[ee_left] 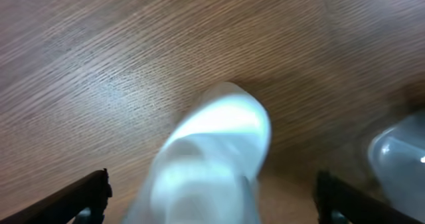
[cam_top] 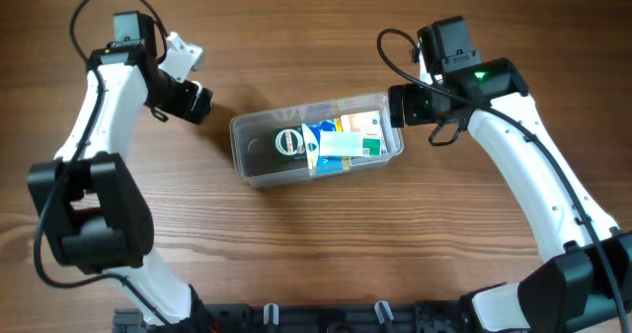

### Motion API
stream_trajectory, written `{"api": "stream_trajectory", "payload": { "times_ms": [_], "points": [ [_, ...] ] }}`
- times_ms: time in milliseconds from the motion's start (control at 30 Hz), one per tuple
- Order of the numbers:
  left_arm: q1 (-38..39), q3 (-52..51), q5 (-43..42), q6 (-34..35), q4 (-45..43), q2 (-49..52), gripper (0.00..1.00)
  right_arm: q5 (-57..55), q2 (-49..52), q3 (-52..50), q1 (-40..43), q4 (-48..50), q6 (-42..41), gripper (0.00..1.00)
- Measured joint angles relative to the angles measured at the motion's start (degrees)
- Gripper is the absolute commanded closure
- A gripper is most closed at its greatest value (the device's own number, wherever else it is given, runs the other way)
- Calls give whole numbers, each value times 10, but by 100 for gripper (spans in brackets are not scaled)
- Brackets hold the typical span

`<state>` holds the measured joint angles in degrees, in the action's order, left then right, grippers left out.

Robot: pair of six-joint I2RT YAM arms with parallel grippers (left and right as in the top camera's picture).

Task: Pack container
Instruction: 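Move the left gripper toward the small white bottle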

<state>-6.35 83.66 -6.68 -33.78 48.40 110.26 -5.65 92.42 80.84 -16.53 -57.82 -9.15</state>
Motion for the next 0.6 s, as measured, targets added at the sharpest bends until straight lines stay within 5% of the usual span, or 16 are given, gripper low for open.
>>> {"api": "stream_trajectory", "payload": {
  "times_ms": [267,367,600],
  "points": [
    [0,2,9,-13,-21,15,39,0,0,0,0,0,0,0],
    [0,3,8,-14,-24,16,65,0,0,0,0,0,0,0],
    [0,5,8,-10,-23,19,75,0,0,0,0,0,0,0]
  ]
}}
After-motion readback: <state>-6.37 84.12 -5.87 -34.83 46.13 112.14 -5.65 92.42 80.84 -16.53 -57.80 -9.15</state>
